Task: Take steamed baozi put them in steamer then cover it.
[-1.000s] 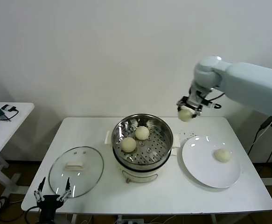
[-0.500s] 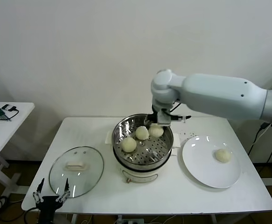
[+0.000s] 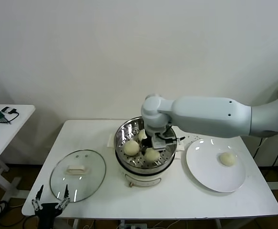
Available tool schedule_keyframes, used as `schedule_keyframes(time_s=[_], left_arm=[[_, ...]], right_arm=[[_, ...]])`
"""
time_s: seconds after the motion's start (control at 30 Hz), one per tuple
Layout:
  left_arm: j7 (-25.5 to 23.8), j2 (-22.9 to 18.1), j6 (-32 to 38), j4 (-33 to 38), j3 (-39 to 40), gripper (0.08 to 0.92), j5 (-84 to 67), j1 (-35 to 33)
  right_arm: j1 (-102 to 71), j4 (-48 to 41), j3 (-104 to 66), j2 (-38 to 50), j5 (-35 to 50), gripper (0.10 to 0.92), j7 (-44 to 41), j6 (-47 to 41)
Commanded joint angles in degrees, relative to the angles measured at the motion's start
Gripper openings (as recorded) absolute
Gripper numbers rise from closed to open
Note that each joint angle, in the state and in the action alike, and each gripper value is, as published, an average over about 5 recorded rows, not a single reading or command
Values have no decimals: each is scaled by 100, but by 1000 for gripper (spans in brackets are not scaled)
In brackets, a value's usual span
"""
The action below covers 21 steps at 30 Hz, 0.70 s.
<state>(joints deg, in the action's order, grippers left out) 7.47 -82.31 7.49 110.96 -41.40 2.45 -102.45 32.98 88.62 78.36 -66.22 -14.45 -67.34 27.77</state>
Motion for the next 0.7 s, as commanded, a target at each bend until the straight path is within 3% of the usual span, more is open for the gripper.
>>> schedule_keyframes(time_s=[0.03,0.23,0.5,0.7], left_arm=[[5,13,12,-27,-19,823,-23,-10],[25,5,7,-38,-12,823,-19,-10],[31,-13,4,27,-8,823,24,-56],[37,-9,-10,79,15,823,32,-64]], right_arm=[[-319,40,-56,-101,-128,702,0,26],[-371,-16,-284,11,-278,808,6,39],[303,-110,-414,667,-15,823,120,-28],[1082,-395,-209,1337,411,823,467,-607]])
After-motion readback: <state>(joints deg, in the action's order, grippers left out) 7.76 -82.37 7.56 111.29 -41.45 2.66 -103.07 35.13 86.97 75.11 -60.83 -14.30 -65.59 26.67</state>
